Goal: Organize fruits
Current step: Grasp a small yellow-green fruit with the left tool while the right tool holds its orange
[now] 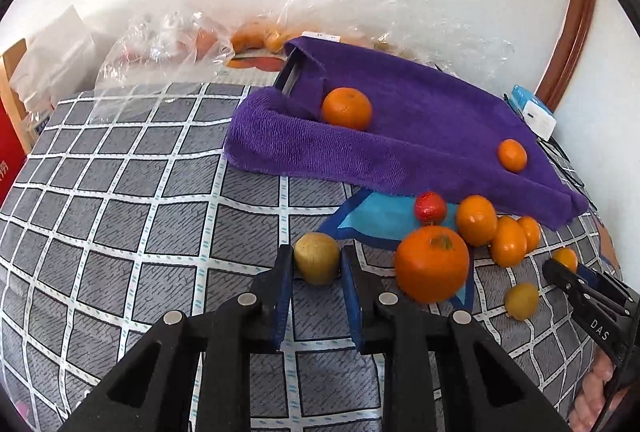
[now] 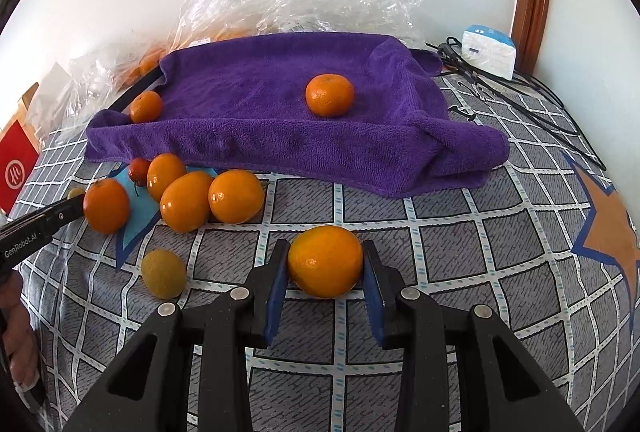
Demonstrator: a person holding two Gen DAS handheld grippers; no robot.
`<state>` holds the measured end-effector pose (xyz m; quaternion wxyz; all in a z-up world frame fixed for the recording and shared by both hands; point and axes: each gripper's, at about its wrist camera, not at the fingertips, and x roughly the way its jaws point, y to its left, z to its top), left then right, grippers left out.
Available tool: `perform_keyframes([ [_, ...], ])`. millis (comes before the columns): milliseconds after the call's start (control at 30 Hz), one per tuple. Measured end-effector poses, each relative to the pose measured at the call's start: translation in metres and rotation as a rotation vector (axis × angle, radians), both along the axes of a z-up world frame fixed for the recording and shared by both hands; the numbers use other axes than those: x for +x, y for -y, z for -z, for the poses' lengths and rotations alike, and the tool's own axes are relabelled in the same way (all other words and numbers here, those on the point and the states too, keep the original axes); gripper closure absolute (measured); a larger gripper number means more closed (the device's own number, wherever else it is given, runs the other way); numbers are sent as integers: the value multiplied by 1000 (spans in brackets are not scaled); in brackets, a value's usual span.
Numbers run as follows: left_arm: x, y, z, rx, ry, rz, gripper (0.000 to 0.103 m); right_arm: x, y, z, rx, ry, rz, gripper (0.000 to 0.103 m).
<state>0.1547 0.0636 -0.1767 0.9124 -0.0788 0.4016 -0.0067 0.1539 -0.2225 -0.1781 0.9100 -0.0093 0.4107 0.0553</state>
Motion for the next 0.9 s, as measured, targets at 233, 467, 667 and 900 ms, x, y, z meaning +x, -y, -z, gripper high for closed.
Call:
perform_keyframes([
  [233, 5, 6, 1, 30, -9, 5, 79, 1, 2, 0, 22, -6, -7, 67],
  [467, 7, 13, 1, 37, -11, 32, 70, 1, 2, 0, 20, -6, -6, 67],
  [667, 7, 11, 2, 13, -8, 36, 69, 0, -1, 0, -26, 1, 19, 68],
  [900, 3, 11, 1, 41, -3, 5, 80, -4, 3, -4, 0, 36, 10, 68],
])
